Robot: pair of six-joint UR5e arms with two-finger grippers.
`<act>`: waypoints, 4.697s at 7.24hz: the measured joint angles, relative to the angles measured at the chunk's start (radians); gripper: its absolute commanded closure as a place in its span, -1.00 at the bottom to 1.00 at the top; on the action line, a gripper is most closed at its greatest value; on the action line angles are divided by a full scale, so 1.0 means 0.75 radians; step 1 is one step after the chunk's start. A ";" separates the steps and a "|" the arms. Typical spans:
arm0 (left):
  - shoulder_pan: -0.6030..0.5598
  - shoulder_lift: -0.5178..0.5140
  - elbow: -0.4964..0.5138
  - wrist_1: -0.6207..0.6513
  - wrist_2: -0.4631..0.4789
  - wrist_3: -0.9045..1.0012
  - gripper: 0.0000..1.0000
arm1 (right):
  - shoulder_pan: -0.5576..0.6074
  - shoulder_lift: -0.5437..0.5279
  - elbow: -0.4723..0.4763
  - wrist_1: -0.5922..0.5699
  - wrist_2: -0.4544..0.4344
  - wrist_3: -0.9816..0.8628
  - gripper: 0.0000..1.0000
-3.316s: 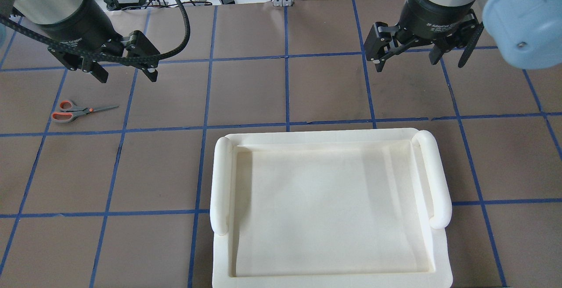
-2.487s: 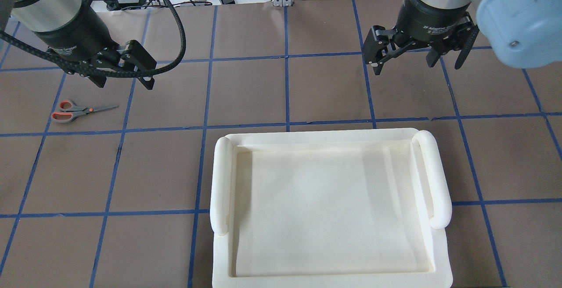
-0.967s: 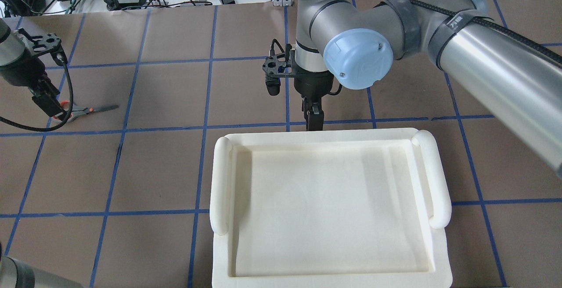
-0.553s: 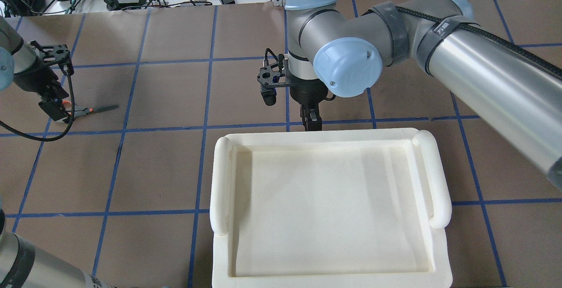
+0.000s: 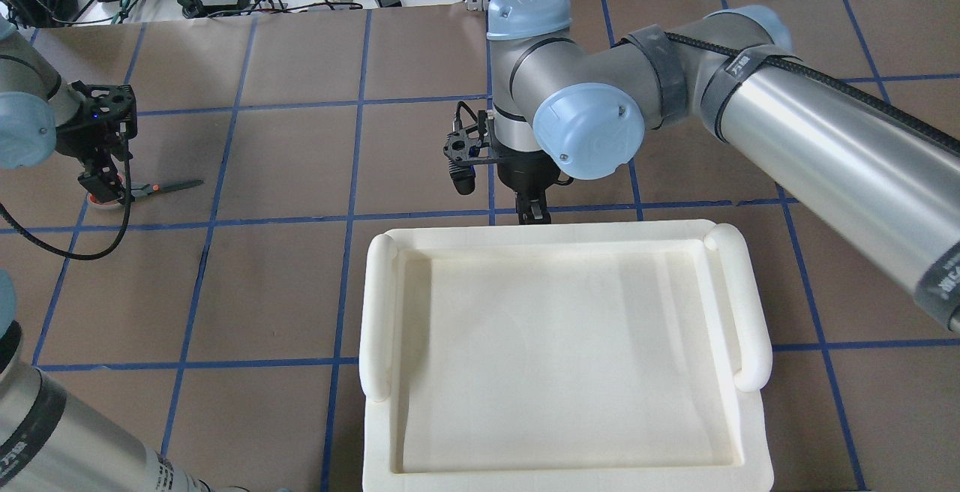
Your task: Place scissors in drawer with both arms
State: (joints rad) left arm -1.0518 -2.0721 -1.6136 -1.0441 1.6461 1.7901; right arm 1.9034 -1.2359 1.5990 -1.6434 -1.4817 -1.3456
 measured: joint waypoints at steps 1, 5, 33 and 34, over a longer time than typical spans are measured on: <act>0.004 -0.027 0.002 0.031 -0.018 0.069 -0.81 | -0.002 0.005 -0.001 -0.008 0.000 0.000 -1.00; 0.038 -0.109 0.001 0.109 -0.039 0.287 -0.81 | -0.006 0.030 0.001 -0.058 -0.002 0.006 -1.00; -0.052 0.059 0.023 -0.088 -0.105 0.425 1.00 | -0.030 0.071 -0.029 -0.356 -0.157 0.047 -0.08; -0.079 0.078 0.023 -0.111 -0.107 0.409 1.00 | -0.032 0.080 -0.039 -0.365 -0.158 0.041 -0.08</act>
State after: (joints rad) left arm -1.1109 -2.0139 -1.5960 -1.1270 1.5661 2.0972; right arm 1.8795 -1.1762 1.5700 -1.9171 -1.6006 -1.3147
